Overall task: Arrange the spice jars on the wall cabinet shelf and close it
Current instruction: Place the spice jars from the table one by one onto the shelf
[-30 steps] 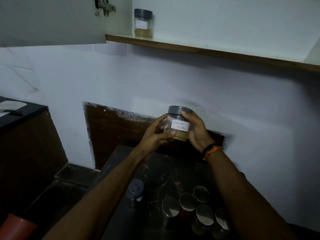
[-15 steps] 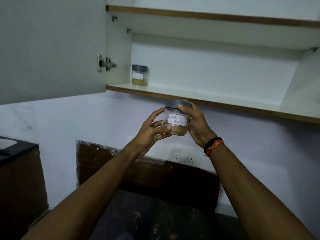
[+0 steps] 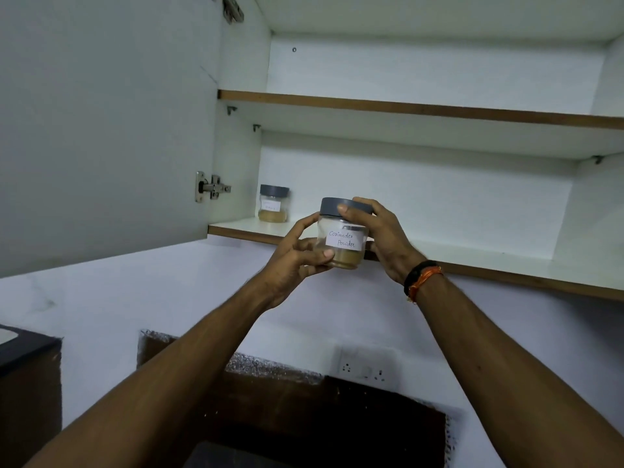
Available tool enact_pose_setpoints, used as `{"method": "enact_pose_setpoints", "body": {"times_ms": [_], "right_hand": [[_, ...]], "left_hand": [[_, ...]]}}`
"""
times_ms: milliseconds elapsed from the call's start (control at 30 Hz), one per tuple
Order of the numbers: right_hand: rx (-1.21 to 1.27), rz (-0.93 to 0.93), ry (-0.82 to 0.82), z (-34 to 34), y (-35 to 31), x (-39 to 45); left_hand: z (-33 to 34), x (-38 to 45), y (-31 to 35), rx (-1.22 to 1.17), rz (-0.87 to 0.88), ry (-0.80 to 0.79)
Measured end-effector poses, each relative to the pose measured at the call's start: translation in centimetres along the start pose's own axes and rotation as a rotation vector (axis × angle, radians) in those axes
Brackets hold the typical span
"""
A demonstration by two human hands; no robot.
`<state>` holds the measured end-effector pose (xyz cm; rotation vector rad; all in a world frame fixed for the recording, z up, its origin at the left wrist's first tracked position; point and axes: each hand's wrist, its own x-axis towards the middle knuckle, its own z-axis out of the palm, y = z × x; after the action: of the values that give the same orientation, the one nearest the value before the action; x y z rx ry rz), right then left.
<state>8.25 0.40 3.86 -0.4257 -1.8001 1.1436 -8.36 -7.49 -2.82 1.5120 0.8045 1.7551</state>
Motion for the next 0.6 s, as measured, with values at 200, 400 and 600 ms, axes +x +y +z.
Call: {"method": "enact_pose_setpoints", "body": {"times_ms": [200,400,600], "right_hand": [[-0.027,-0.07,0.033,0.0,-0.3,2.3],[-0.057,-0.076,0.088,-0.9,-0.1,5.2],[-0.108,-0.064,0.093,-1.5,1.0,8.4]], "left_hand": [[-1.5,1.9,1.2,0.185,0.007,0.0],[-5.7,4.1,1.7,1.112,0.109,0.038],[-7.9,8.1,1.1,1.545,-0.192,-0.268]]}}
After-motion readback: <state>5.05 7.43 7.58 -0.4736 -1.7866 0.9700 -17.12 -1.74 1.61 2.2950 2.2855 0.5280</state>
